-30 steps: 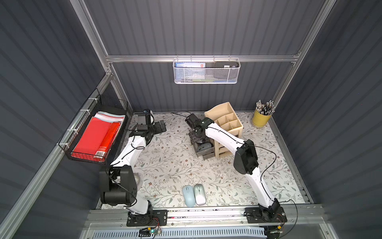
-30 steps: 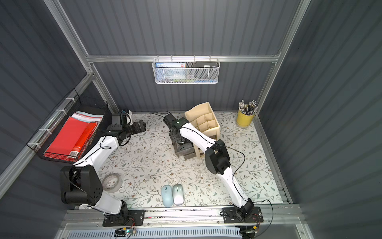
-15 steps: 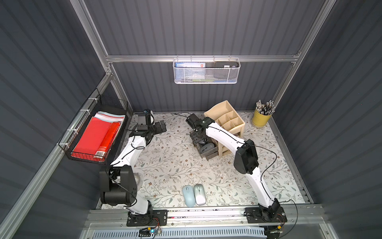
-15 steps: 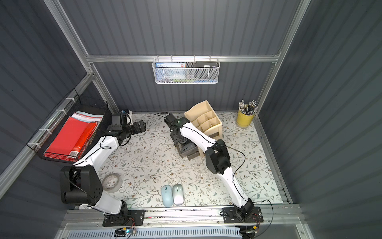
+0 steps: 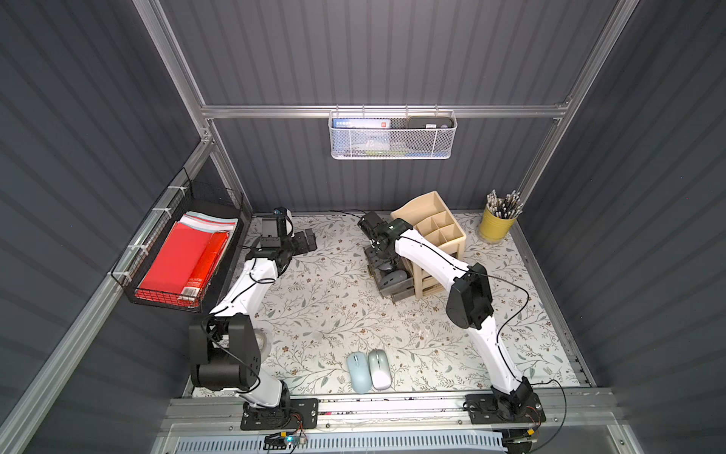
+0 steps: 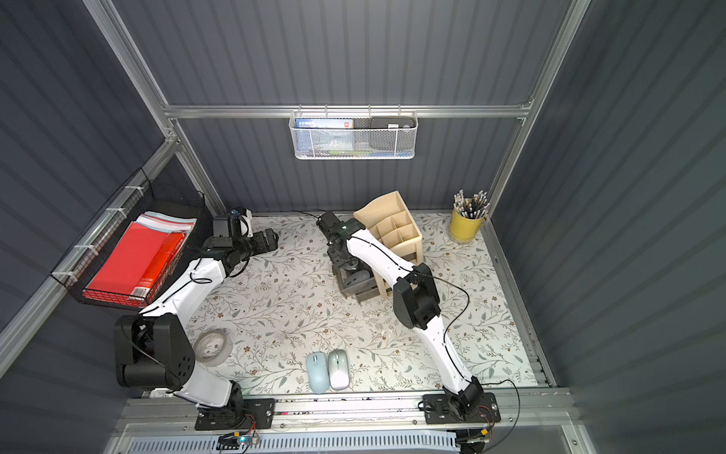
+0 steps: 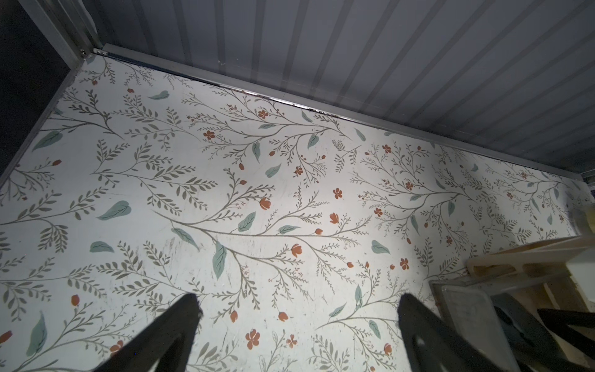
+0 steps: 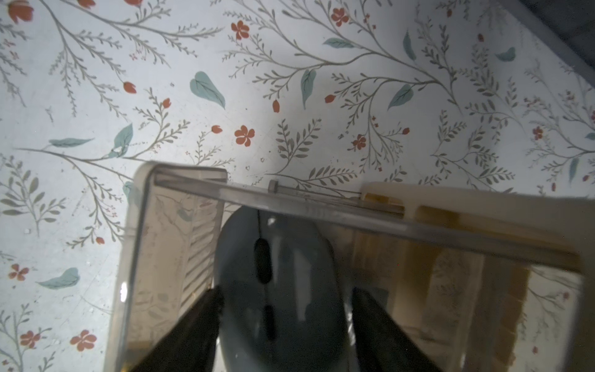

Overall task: Take the mice out of the drawer
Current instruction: Pick up the mouse from the drawer.

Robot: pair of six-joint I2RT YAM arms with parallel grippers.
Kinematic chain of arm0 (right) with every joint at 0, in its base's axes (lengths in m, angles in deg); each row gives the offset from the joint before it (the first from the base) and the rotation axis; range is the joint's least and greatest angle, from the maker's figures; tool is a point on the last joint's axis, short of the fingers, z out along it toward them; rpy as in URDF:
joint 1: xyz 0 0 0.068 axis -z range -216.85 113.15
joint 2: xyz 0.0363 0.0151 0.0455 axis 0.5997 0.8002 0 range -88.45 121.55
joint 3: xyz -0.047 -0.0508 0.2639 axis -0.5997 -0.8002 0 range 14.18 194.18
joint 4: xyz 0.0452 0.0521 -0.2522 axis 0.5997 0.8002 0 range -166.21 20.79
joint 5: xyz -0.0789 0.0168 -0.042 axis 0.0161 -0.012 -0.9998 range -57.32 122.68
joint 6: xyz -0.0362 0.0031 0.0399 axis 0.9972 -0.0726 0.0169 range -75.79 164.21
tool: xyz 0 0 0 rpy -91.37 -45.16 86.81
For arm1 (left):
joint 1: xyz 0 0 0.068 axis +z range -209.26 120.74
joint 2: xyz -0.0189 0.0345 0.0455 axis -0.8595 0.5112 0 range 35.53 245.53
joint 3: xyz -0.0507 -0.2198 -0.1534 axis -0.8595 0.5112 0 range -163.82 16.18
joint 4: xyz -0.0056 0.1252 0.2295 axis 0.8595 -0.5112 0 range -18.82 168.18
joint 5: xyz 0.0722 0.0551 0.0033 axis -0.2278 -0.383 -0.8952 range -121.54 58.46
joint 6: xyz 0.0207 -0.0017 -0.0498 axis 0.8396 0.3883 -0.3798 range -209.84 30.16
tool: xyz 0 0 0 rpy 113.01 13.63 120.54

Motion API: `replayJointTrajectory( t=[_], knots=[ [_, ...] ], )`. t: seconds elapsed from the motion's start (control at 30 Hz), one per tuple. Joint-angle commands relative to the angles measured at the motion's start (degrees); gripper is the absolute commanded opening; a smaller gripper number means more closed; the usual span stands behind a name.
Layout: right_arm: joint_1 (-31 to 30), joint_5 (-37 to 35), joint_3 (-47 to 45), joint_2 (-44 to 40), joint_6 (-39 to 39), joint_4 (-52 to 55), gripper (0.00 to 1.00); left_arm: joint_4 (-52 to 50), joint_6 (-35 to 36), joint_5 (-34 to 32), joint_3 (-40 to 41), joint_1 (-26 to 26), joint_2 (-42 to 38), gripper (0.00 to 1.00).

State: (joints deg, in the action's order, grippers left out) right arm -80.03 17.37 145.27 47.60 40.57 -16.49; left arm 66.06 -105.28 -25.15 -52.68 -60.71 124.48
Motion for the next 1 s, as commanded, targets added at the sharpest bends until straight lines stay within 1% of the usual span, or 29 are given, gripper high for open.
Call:
replayJointTrajectory(
  t=[0.0, 0.13, 0.23, 0.33, 0.37, 0.47, 0.6, 0.73, 0.93, 0.97],
  knots=[
    [1.2, -0.9, -2.2, -0.9, 2.4, 4.5, 0.81, 0.3, 0.8, 0.7, 0.3, 0.0, -0.5, 0.99],
    [1.3, -1.6, -4.4, -1.4, 3.0, 4.8, 0.85, 0.3, 0.7, 0.8, 0.3, 0.0, -0.4, 0.99],
    [1.4, -2.1, -5.1, -0.5, 3.4, 4.7, 0.85, 0.3, 0.7, 0.9, 0.1, 0.0, -0.3, 0.99],
    [2.0, -2.4, -5.2, 0.5, 3.8, 4.9, 0.82, 0.3, 0.7, 0.8, 0.2, 0.0, -0.4, 0.99],
    [2.3, -2.6, -5.5, 0.7, 4.0, 4.9, 0.78, 0.3, 0.8, 0.7, 0.2, 0.0, -0.4, 0.99],
    [3.6, -3.0, -6.3, 1.1, 4.1, 4.9, 0.63, 0.3, 0.8, 0.8, 0.3, 0.0, -0.4, 1.00],
    [4.4, -3.0, -6.8, 0.7, 4.0, 4.8, 0.49, 0.3, 0.9, 0.8, 0.3, 0.0, -0.2, 0.99],
    [4.5, -2.2, -6.5, -0.8, 4.4, 4.0, 0.41, 0.3, 0.9, 1.1, 0.3, 0.0, -0.1, 1.00],
    [4.4, 0.0, -4.6, -5.4, 4.8, 1.7, 0.40, 1.4, 0.7, 2.0, 0.3, 0.0, 0.4, 0.99],
    [4.4, 0.1, -4.5, -6.5, 4.8, 1.0, 0.41, 1.8, 0.6, 2.9, 0.3, -0.1, 0.7, 0.99]
  ],
)
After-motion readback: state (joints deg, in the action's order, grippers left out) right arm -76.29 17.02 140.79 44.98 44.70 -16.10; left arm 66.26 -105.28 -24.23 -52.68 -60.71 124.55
